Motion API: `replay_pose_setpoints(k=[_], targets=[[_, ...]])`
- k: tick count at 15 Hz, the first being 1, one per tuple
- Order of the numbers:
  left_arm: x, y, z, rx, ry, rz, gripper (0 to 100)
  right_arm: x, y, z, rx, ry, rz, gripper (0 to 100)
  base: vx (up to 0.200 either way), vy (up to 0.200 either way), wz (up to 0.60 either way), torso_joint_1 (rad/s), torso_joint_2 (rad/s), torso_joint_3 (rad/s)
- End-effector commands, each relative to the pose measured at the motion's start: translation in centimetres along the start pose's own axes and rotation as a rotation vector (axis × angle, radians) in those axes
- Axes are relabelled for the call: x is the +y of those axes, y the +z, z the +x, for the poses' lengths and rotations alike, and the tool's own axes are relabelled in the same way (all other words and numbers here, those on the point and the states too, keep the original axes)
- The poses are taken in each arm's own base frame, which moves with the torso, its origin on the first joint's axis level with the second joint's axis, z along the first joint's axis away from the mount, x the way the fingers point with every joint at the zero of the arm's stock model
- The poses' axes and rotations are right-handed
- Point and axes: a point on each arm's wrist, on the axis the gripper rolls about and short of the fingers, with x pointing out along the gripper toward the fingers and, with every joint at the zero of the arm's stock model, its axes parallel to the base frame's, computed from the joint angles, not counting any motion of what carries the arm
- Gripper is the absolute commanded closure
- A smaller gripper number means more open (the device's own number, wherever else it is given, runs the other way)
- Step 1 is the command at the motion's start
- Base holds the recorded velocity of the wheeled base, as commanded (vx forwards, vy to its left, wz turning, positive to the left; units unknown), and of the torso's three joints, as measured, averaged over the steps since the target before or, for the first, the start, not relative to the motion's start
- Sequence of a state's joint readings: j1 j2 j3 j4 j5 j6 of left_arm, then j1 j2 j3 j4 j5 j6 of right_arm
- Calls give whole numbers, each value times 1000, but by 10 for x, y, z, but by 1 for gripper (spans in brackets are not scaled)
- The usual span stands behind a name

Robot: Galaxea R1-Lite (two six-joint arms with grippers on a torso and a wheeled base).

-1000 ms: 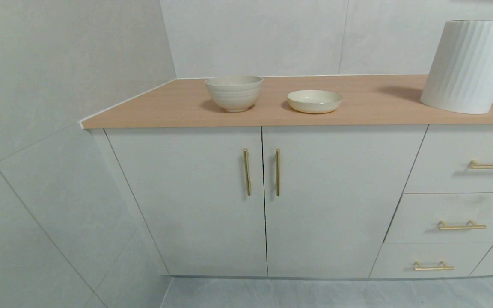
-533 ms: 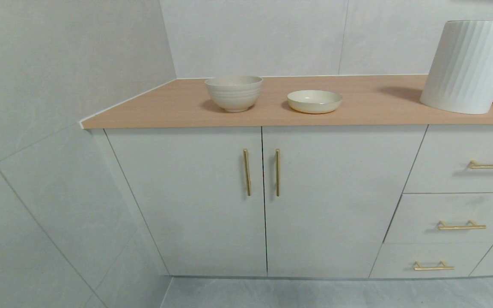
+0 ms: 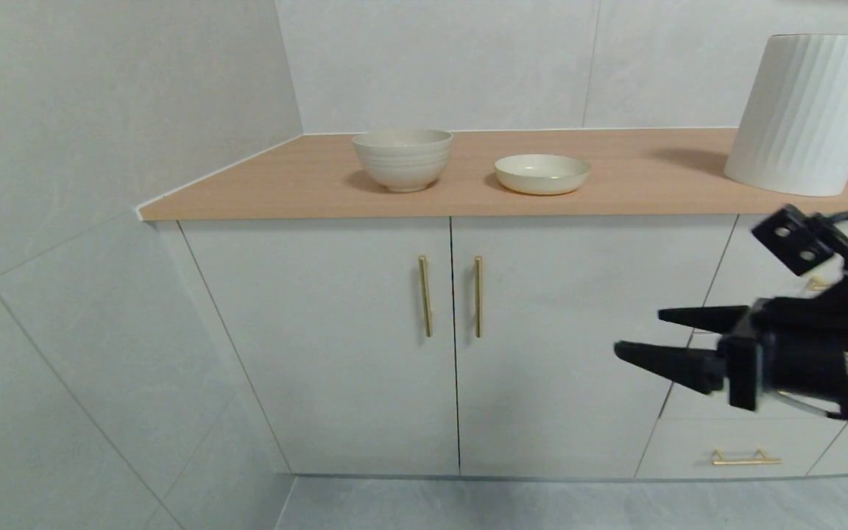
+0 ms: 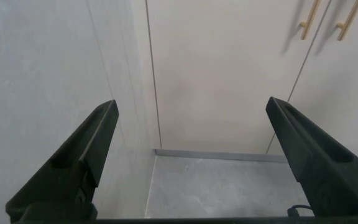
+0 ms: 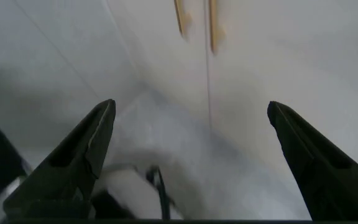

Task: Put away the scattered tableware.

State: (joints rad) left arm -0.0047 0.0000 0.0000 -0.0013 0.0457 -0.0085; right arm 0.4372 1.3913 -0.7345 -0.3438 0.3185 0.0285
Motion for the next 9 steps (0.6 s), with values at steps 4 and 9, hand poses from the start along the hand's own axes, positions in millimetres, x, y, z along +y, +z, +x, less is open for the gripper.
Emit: replay_pose_setpoints(k=[4,9], targets=[[0,0,0,0,2,-1,0,-19,21,131,42,123,118,0,0,0,0,0,0,0],[0,0,0,0,2,-1,0,-24,-9,193,110,142,193,0,0,0,0,0,0,0]])
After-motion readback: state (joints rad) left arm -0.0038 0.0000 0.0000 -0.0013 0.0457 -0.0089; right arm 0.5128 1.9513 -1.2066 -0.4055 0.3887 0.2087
